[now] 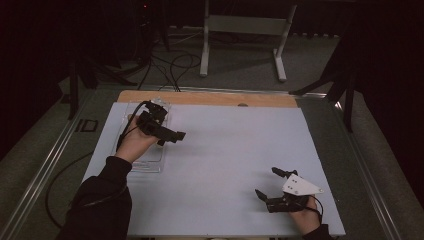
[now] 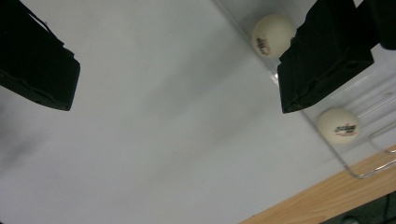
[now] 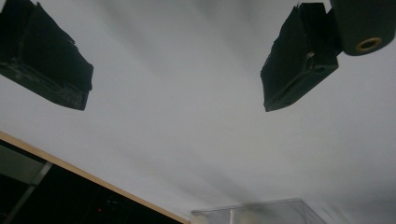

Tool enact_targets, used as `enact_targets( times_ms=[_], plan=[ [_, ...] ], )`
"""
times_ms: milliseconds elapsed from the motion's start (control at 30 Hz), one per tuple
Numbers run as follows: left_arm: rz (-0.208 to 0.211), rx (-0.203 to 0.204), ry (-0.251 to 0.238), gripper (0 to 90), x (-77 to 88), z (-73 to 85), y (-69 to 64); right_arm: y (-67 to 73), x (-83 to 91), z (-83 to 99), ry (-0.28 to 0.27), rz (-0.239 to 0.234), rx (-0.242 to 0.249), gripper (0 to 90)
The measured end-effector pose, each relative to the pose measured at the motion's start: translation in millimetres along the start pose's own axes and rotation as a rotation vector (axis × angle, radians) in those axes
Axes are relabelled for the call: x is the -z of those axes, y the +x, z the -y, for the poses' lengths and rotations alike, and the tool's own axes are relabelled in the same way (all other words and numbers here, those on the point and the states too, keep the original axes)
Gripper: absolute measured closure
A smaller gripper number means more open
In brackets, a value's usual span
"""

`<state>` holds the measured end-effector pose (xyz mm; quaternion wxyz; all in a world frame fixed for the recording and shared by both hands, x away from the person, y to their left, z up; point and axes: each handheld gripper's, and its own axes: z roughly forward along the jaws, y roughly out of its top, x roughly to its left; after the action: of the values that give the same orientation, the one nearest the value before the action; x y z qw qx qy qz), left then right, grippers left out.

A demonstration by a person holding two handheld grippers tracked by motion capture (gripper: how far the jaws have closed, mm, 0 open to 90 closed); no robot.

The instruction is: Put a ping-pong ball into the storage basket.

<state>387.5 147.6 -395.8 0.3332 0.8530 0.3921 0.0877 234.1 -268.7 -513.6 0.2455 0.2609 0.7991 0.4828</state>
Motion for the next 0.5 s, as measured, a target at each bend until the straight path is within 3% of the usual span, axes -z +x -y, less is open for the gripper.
enact_targets(
  times_ms=[500],
  plan=[
    [0.067, -0.041, -0.034, 0.4, -13.0, -7.3, -22.2, -0.4, -0.5, 0.4, 0.003, -0.005, -0.003, 9.0]
  ],
)
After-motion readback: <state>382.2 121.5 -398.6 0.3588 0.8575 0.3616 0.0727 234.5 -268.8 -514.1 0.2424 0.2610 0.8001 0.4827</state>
